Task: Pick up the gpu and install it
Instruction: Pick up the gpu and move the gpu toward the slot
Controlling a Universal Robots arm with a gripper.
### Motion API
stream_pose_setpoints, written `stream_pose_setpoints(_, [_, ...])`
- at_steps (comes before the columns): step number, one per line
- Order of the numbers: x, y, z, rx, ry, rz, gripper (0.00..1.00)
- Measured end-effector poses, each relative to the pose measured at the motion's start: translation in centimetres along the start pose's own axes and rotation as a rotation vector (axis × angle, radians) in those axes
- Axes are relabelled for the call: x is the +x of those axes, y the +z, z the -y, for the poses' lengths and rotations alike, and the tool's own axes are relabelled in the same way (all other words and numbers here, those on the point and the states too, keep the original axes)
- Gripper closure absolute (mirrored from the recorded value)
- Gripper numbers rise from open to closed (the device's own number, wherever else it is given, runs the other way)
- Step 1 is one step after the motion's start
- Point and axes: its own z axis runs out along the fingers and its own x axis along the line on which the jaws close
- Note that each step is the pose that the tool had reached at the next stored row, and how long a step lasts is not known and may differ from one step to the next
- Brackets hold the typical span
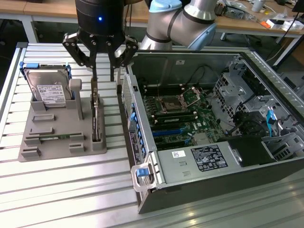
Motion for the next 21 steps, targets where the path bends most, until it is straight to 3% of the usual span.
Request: stream_pose_setpoints(21, [2.2,0.91,0.21,0.0,0.0,0.0,0.58])
